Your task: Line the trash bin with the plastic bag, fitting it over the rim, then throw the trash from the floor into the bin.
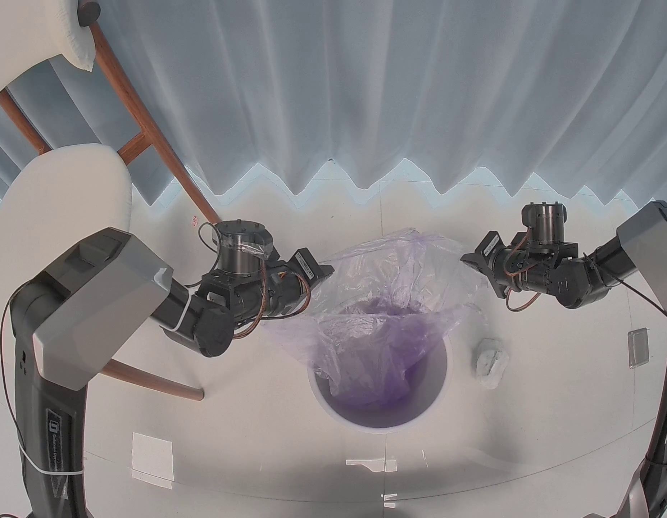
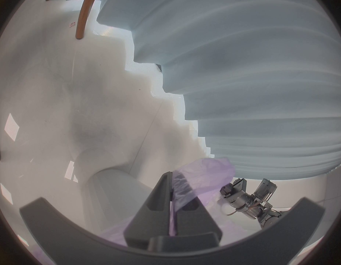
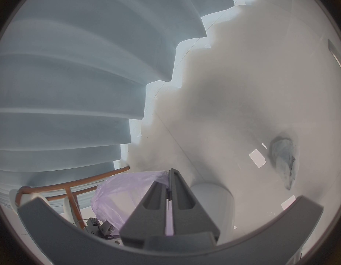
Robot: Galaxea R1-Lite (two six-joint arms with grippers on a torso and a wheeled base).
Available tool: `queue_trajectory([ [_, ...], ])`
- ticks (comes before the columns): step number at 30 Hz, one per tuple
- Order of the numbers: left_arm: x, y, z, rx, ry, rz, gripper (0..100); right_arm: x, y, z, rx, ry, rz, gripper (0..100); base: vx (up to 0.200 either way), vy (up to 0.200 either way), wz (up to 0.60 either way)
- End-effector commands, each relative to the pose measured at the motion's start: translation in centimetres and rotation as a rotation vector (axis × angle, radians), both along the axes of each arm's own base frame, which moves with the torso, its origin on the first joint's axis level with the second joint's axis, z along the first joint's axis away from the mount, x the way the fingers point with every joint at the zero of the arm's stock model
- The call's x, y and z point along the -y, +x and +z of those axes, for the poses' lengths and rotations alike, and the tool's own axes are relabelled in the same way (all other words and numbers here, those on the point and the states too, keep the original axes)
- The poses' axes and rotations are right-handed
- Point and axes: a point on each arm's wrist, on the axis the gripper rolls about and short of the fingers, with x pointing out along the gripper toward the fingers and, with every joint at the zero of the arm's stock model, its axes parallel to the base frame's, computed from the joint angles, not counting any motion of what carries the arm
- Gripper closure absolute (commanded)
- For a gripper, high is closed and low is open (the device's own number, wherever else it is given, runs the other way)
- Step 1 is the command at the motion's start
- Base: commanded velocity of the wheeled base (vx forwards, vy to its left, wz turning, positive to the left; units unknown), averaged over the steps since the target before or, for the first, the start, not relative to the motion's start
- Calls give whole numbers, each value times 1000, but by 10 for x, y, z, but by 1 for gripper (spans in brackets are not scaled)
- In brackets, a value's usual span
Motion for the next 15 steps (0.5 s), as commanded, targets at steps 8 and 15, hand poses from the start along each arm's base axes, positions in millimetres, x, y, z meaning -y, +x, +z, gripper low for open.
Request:
queue_trajectory([
  [8, -6, 32, -25, -66, 30, 35, 100, 13, 39, -37, -96, -83, -33, 100, 0, 0, 0],
  [15, -12, 21, -26, -129, 57, 38, 100, 23, 28, -49, -148, -118, -30, 100, 0, 0, 0],
])
